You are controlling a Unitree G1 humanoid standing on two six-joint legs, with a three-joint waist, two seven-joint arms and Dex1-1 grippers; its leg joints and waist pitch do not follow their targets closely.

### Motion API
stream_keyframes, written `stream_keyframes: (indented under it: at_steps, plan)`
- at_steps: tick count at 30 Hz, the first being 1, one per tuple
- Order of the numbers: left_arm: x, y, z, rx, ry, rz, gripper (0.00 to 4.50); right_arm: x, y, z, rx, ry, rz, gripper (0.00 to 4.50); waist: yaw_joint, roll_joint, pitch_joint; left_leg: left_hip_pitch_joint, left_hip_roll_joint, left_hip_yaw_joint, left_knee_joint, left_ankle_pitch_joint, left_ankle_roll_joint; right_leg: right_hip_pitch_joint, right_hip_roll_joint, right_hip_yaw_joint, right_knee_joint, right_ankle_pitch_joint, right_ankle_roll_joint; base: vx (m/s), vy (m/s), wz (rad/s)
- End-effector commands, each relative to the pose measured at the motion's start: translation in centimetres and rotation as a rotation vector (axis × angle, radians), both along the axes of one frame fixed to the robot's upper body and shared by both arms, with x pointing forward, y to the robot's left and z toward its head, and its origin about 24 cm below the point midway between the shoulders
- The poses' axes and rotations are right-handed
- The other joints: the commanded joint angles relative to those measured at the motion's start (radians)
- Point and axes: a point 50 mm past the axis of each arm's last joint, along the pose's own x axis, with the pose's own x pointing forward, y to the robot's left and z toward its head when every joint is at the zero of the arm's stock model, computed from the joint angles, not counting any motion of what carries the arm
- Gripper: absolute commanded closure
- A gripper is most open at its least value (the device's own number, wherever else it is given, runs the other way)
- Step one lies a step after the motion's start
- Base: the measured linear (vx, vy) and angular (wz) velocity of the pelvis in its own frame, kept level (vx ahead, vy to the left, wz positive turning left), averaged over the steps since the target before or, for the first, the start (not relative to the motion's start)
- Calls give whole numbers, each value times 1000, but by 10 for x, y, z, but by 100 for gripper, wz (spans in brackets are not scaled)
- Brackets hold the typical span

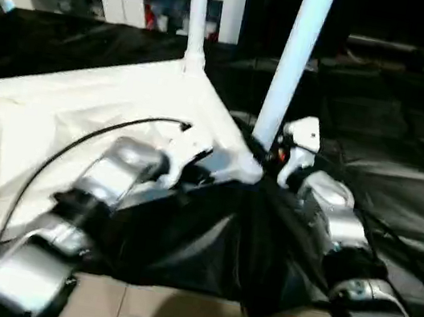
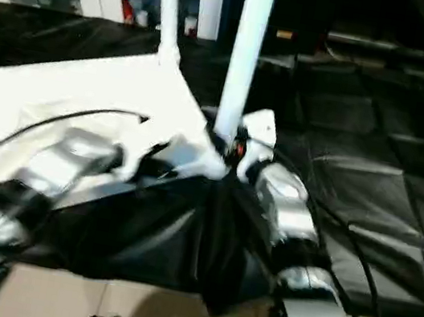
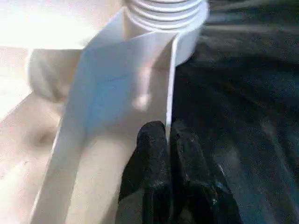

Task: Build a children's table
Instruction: Insert table leg to table base

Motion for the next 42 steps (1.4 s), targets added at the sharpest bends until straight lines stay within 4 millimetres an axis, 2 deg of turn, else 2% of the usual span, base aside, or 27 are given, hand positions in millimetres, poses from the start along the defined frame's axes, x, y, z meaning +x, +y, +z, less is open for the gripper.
stream_keyframes:
  at_steps: [1,2,3,4,5,6,7,8,9,11,13,15,18,20,25,26,27,28,30,36,39,40,42]
  plan:
    - [12,-3,18,-9,-74,108,450,-27,8,-68,-64,303,-31,262,27,-7,-40,21,-16,-71,64,-126,51,11,-153,86,-239,-992,-56,78,-93,-22]
    - [12,-5,17,-8,-72,117,450,-26,10,-69,-65,308,-38,262,37,0,-49,-34,-5,-92,26,-75,53,71,-151,84,-193,-871,-67,78,-93,-22]
    - [12,-6,17,-6,-70,127,450,-26,11,-69,-65,314,-45,262,46,25,-73,-30,21,-97,-35,-65,23,64,-89,43,-150,-561,-97,78,-2,-21]
    - [12,-7,17,-2,-65,137,450,-26,13,-70,-65,324,-55,262,28,20,-81,-2,29,-86,-41,-130,38,33,-45,29,-126,-273,-160,0,0,0]
    - [11,-9,16,-1,-60,143,450,-26,15,-70,-66,332,-64,262,19,32,-82,12,35,-73,-44,-202,50,27,-44,29,-127,-164,-243,0,0,0]
    - [11,-10,16,-1,-58,144,450,-26,15,-70,-65,335,-65,262,13,33,-77,8,37,-71,-49,-253,52,28,-45,27,-131,-185,-264,5,-21,18]
    - [10,-13,15,1,-49,146,450,-25,18,-71,-70,346,-61,262,9,27,-73,7,33,-67,-52,-332,43,31,-47,28,-142,-279,-260,0,0,0]
    - [9,-14,14,-2,-42,136,450,-25,20,-71,-74,349,-53,262,8,26,-72,5,31,-68,-53,-352,39,33,-48,27,-146,-321,-248,0,0,0]
    - [8,-15,14,-3,-39,131,450,-25,21,-71,-76,350,-49,262,6,25,-70,0,29,-71,-57,-366,35,35,-51,26,-154,-394,-216,0,0,0]
    - [6,-15,14,-3,-31,117,450,-25,22,-71,-85,354,-38,262,3,26,-69,2,30,-73,-61,-381,30,32,-54,27,-164,-459,-184,0,0,0]
    - [6,-14,13,0,-31,116,450,-24,24,-69,-88,356,-27,262,-1,23,-79,-1,33,-73,-63,-336,35,36,-56,28,-164,-414,-183,0,0,0]
    - [6,-12,13,1,-33,116,450,-24,26,-68,-90,360,-5,262,-4,24,-78,-6,33,-71,-64,-318,41,38,-54,27,-162,-375,-197,0,0,0]
    - [7,-12,13,-10,-42,103,450,-23,27,-68,-99,365,20,262,-6,23,-79,-9,33,-71,-65,-322,40,40,-56,27,-162,-386,-197,0,0,0]
    - [6,-12,14,-14,-46,86,450,-23,29,-67,-110,374,44,262,-5,21,-84,-8,34,-70,-64,-316,41,40,-57,28,-163,-392,-196,0,0,0]
    - [3,-11,14,-16,-43,61,450,-19,29,-60,-115,357,70,262,-9,22,-84,-11,35,-71,-64,-310,42,41,-59,28,-161,-384,-204,0,0,0]
    - [3,-10,14,-16,-44,55,450,-17,29,-57,-102,348,76,227,-10,17,-89,-11,35,-70,-62,-297,44,43,-59,29,-159,-367,-210,0,0,0]
    - [2,-9,14,-16,-45,54,450,-16,29,-55,-93,344,79,227,-9,20,-89,-11,35,-69,-61,-284,49,43,-59,29,-157,-350,-217,0,0,0]
    - [2,-9,14,-18,-47,49,450,-15,29,-52,-83,339,79,206,-10,20,-89,-11,35,-68,-60,-277,50,43,-58,30,-156,-339,-220,0,0,0]
    - [2,-8,15,-21,-52,42,450,-13,28,-49,-75,332,79,206,-10,18,-90,-13,35,-67,-59,-261,56,45,-57,29,-152,-309,-233,0,0,0]
    - [-1,-9,17,-33,-75,-7,450,-5,26,-36,-47,279,74,151,-9,22,-100,-12,37,-63,-52,-221,63,50,-58,29,-145,-230,-258,0,0,0]
    - [-3,-8,16,-33,-77,-22,450,-3,25,-30,-17,255,88,134,-10,21,-102,-18,37,-63,-49,-190,75,54,-57,26,-137,-175,-271,0,0,0]
    - [-4,-7,16,-35,-76,-29,450,-2,25,-27,-2,242,100,112,-10,21,-103,-17,37,-62,-48,-186,80,55,-56,26,-136,-163,-276,0,0,0]
    - [-4,-7,15,-36,-75,-31,450,-2,25,-26,0,239,104,112,-10,20,-105,-18,36,-61,-46,-172,84,56,-56,26,-133,-144,-283,0,0,0]
